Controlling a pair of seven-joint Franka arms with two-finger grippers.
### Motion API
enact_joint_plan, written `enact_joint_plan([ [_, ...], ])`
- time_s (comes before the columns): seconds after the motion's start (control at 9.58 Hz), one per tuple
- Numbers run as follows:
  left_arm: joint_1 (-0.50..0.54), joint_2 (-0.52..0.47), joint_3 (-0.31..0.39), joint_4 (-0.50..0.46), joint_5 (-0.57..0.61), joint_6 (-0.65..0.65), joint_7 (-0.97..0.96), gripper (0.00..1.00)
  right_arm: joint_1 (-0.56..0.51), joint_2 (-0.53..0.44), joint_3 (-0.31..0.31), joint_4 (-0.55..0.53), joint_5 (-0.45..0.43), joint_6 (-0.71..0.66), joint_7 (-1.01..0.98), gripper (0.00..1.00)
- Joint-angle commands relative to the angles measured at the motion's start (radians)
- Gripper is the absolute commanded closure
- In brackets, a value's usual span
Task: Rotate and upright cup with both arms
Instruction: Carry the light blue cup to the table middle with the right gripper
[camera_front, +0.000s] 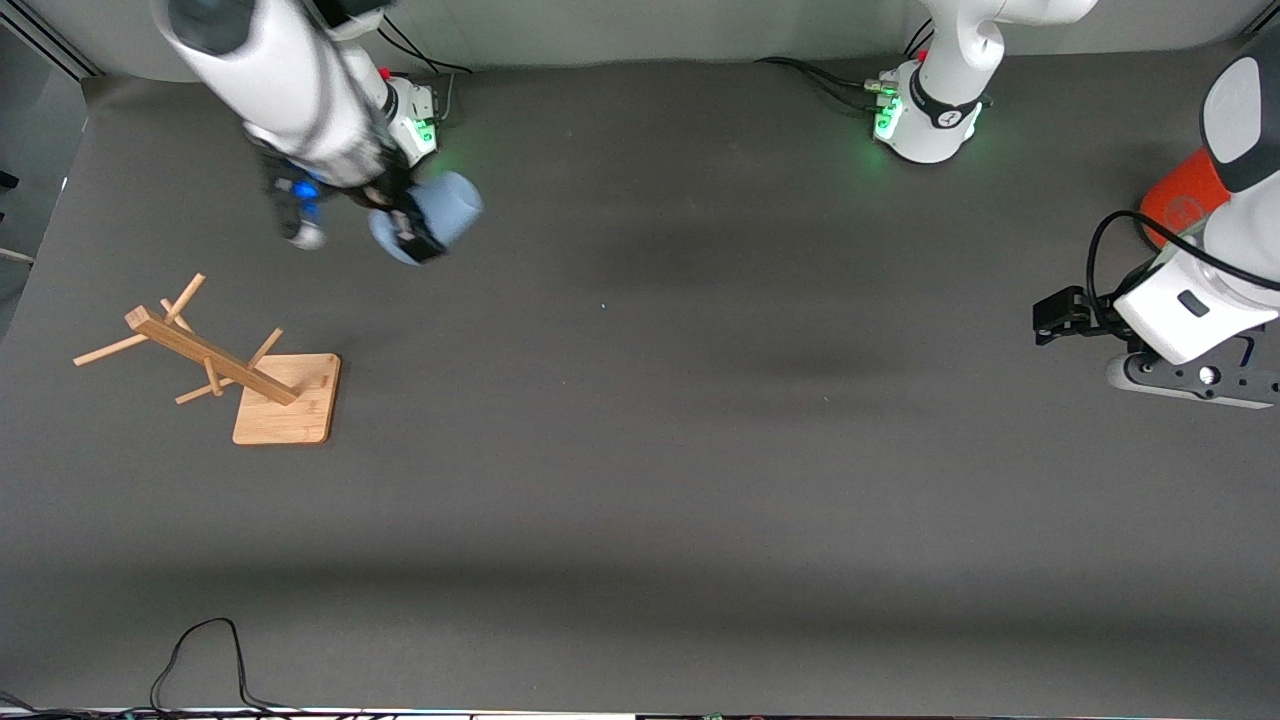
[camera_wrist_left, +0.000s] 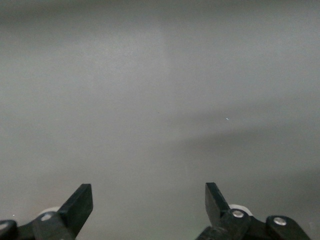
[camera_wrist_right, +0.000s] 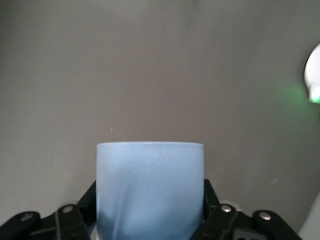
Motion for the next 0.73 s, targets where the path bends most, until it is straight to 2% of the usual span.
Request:
enact_joint_plan([
  [0.0,-0.008,0.01,0.008,0.026,-0.004,-0.021,0.015,0.0,0.101,0.217,0.018,0.171,-0.07,0.039,0.242,0.56],
  [0.21,-0.008,0.01,0.008,0.026,-0.005,-0.021,0.015,0.0,0.242,0.402,0.018,0.294,-0.26,0.052,0.471,0.56],
  [0.63,-0.008,0.01,0.008,0.026,-0.004,-0.021,0.015,0.0,0.39,0.68,0.017,0.449,-0.461,0.097,0.737,0.56],
])
